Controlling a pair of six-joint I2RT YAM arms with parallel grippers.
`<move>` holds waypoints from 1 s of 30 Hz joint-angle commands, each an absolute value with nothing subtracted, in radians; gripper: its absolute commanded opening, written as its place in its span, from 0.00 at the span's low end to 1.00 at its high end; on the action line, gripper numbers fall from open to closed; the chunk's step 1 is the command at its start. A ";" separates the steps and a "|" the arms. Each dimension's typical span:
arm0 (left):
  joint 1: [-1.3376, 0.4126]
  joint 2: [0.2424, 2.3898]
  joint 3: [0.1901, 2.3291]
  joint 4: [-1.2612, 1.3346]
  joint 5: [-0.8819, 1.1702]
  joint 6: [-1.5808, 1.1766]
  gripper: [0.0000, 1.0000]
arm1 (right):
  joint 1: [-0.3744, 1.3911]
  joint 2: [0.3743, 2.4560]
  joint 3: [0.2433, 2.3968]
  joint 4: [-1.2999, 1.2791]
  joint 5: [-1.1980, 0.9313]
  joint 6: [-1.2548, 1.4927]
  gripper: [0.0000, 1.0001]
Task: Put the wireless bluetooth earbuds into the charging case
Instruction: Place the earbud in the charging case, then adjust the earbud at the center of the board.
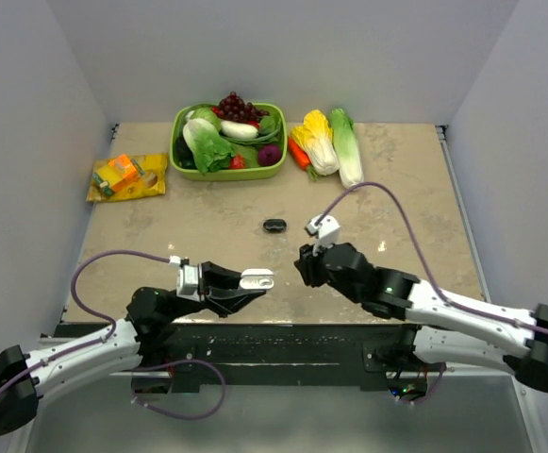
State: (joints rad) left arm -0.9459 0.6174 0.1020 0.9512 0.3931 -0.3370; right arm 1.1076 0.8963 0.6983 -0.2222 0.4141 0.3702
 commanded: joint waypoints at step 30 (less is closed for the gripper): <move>-0.953 0.512 0.002 0.963 0.296 -0.360 0.00 | 1.081 1.631 0.755 0.144 0.209 0.445 0.00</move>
